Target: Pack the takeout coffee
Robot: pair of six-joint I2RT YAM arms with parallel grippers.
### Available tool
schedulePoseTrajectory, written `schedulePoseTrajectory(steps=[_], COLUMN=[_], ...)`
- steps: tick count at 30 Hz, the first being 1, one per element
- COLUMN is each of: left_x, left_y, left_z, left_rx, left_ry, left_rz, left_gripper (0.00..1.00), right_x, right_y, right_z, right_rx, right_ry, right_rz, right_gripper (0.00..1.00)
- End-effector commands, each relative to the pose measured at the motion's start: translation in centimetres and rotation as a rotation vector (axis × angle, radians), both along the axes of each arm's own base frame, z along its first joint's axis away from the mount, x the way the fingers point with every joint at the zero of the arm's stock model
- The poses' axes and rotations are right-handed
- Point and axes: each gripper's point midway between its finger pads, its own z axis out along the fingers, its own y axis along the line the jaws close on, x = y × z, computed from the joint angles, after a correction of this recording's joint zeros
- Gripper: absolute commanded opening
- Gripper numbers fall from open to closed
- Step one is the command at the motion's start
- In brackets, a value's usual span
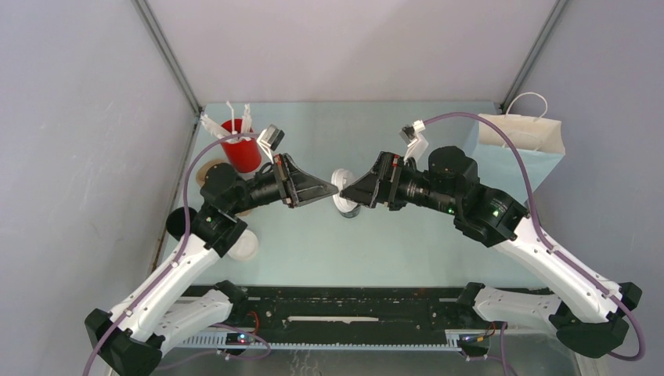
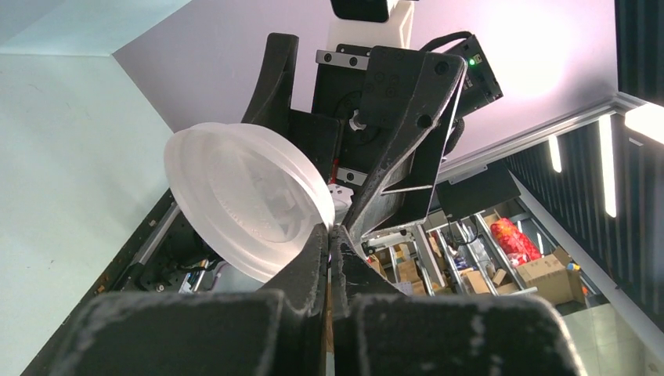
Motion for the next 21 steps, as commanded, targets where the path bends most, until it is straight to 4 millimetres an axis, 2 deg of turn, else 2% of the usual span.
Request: schedulePoseTrajectory(steps=[1,8,21], left_x=[-1.4,-1.6,-1.9], left_y=[0.2,0.3,0.4], left_z=[2.2,2.2,2.2], left_rx=[-0.029,-0.027,-0.023], left_ry=[-0.072,-0.075,-0.084], left_rz=[-0.033,-0.035,-0.046], left_gripper=[0.00,0.00,0.00], right_x=[0.2,0.3,0.1], right_y=[-0.4,0.0,1.1], right_z=[0.6,0.7,0.3], right_rx=[0.012,0.019,0.018], right_ry=[-0.010,-0.013,-0.001], right_rz=[-0.033,-0.026,0.021], right_gripper=[0.96,0.92,0.93])
